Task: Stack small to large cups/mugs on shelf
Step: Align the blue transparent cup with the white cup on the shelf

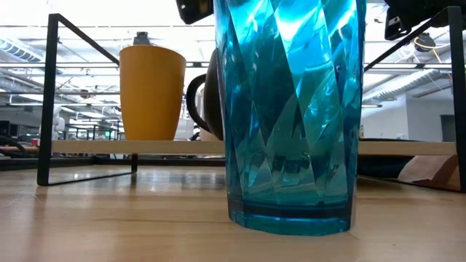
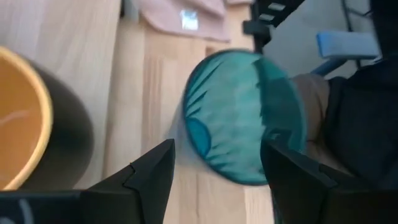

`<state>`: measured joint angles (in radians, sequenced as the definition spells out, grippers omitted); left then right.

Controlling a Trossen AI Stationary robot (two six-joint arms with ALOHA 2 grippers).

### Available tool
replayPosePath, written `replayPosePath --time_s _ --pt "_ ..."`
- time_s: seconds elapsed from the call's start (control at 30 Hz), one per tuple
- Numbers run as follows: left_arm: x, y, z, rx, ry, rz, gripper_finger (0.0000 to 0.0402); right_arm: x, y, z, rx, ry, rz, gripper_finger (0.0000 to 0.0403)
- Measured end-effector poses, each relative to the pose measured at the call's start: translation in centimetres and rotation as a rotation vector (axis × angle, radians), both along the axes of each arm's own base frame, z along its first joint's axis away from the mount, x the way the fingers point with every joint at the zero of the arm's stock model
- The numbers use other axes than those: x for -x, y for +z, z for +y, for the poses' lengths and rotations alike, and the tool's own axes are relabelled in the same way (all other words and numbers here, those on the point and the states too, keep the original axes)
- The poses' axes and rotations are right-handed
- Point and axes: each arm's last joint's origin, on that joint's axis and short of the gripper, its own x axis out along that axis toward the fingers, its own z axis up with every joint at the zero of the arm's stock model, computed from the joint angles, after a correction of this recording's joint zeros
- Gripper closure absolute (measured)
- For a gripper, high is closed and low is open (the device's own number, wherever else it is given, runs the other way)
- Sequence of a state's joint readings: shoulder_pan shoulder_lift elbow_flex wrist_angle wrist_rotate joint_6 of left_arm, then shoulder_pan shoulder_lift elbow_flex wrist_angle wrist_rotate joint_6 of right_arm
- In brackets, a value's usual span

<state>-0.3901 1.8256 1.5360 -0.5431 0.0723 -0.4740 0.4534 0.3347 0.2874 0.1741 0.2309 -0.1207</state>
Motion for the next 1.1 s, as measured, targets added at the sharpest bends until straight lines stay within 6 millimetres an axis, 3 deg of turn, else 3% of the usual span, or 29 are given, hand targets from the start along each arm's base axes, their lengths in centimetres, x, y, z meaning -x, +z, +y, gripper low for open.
replayPosePath --time_s 0.5,0.77,1.1 --pt "-0.5 -1.4 0.5 0.028 0.061 0.083 0.0165 0.0 0.0 0.0 0.000 0.001 0.000 0.0287" --pt "-1.5 -3.4 0.3 0.066 0.026 0.134 0.0165 0.0 0.0 0.0 0.005 0.002 0.001 0.0287" --pt "-1.7 -3.0 0.4 0.083 -0.020 0.101 0.0165 0.0 0.0 0.0 0.005 0.002 0.001 0.0287"
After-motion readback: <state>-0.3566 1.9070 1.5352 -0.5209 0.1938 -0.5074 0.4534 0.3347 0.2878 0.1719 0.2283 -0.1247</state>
